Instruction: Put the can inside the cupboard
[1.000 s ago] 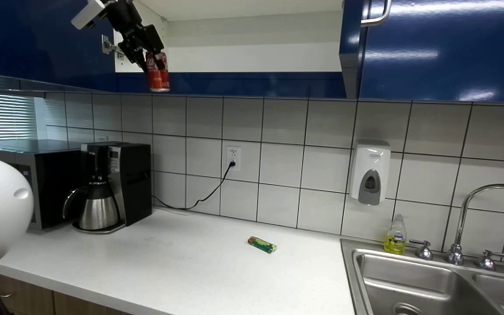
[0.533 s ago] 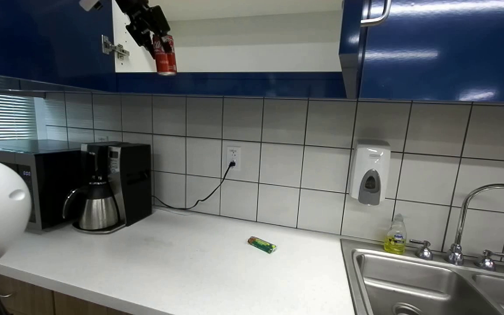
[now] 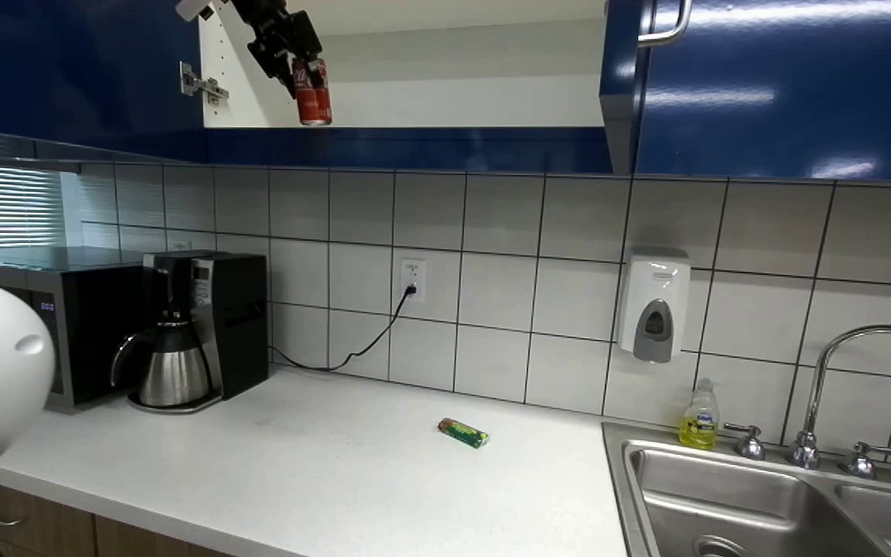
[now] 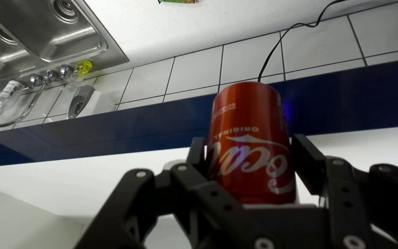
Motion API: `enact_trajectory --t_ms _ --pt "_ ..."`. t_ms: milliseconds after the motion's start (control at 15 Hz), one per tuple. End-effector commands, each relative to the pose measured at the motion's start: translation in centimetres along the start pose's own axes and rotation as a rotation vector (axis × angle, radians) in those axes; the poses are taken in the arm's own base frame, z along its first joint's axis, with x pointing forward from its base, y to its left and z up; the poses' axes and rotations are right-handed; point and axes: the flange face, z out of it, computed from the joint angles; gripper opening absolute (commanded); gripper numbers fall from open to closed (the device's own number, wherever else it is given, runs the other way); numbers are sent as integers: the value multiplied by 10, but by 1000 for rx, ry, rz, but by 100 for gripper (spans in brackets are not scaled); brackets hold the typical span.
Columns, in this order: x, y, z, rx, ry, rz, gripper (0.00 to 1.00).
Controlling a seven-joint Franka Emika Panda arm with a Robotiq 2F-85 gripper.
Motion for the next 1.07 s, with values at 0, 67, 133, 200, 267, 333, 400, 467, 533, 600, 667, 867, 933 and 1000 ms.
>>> enact_trajectory --t_ms 0,67,133,200,267,333,400,467,533,600,667,867,933,1000 --pt "27 0 -12 -13 9 -10 40" --pt "32 0 -14 -14 12 -7 40" --pt "37 0 -17 -10 16 -2 40" --pt "41 1 -19 -10 20 3 40" --pt "46 1 -20 -5 23 6 40" --pt "50 1 -21 -2 27 12 40" --pt "54 1 -21 4 26 16 40" --pt "57 1 -20 7 26 19 40" --pt "61 -1 -18 14 22 22 40" --pt "65 -2 -15 16 20 27 40" --pt "69 -3 -11 21 18 30 40" --pt "80 -7 6 24 -1 40 40" --pt "83 -9 11 23 -7 43 40" --pt "85 -11 17 24 -13 45 40"
